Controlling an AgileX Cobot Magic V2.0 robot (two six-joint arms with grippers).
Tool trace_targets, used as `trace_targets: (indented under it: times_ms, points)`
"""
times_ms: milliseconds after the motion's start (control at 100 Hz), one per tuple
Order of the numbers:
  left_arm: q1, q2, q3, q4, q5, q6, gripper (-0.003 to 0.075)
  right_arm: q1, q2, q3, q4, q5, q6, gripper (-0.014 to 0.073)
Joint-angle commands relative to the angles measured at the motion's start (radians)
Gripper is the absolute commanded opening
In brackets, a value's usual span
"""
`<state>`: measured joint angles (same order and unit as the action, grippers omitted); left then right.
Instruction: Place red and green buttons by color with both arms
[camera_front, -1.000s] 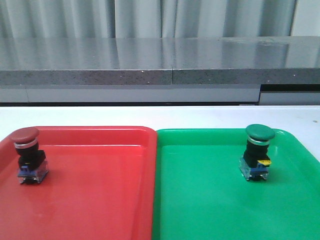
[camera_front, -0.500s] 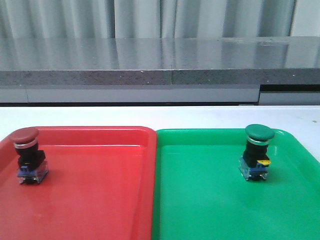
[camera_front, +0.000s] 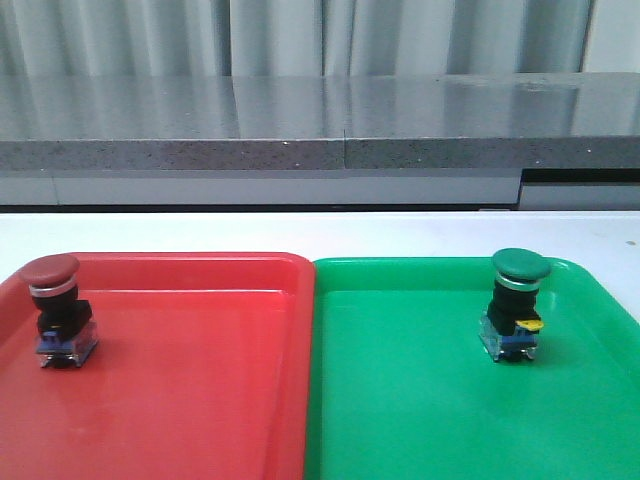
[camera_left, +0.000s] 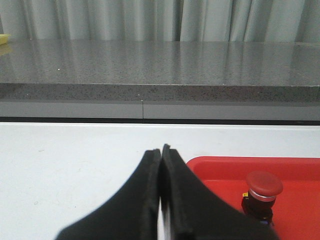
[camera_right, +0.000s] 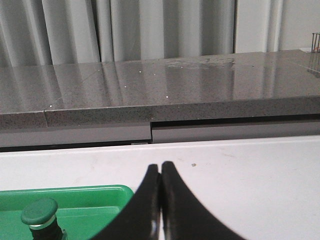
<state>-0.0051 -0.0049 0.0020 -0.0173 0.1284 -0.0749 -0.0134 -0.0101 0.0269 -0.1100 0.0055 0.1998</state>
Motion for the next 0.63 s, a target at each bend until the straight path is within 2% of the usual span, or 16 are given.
trace_targets:
  times_ms: [0,620]
  points:
    - [0.001,-0.032,0.012,-0.008,-0.08,-0.008,-0.002,-0.004,-0.022,-0.018,-0.016,-0.074,-0.004,-0.0064]
    - [0.001,-0.032,0.012,-0.008,-0.08,-0.008,-0.002,-0.003,-0.022,-0.018,-0.016,-0.079,-0.004,-0.0064]
